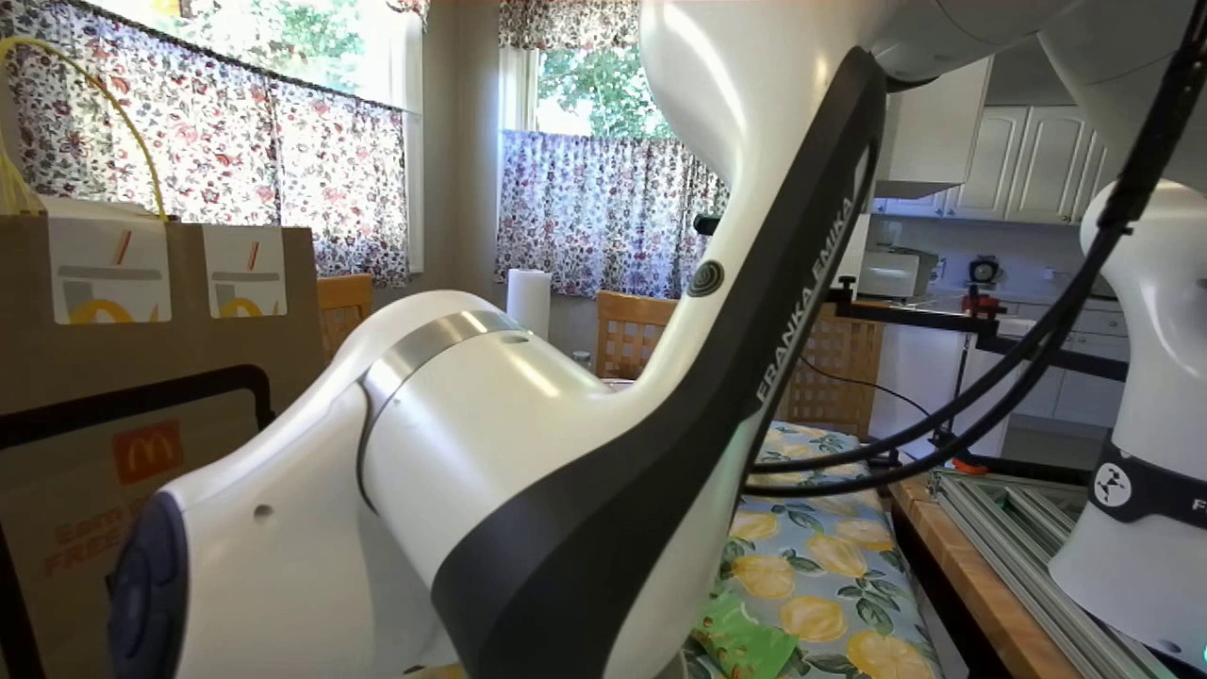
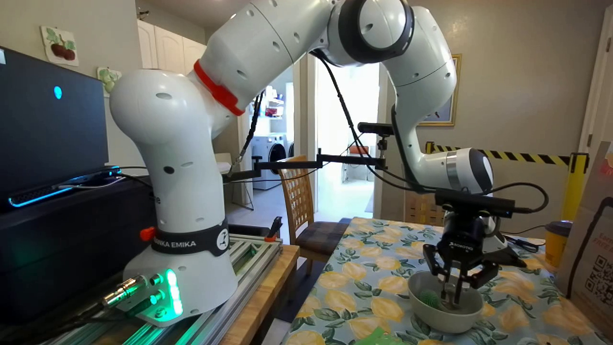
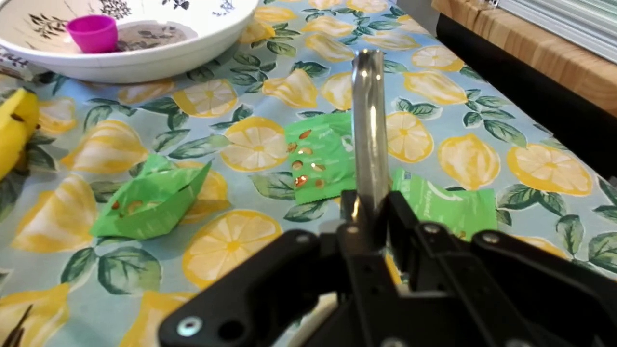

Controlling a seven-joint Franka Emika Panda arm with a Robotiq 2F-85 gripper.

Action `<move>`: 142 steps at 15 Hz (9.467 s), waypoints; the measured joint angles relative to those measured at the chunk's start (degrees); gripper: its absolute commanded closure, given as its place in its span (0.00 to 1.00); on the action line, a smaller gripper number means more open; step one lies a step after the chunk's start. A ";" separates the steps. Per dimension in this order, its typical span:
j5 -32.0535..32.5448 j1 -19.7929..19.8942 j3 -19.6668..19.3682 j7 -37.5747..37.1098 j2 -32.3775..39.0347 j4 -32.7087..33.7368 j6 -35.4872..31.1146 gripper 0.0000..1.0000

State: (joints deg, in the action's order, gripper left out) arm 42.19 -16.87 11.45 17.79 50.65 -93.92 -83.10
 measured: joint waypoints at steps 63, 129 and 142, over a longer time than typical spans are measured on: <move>-2.44 0.71 0.91 -0.90 -5.76 -4.36 -10.82 0.96; -25.51 16.30 -14.12 -12.89 -17.80 -34.80 -66.47 0.50; -26.15 15.32 -13.47 -13.62 -20.13 -36.32 -64.73 0.00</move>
State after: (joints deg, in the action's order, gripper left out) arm 16.03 -1.55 -2.02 4.17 30.51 -130.25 -147.83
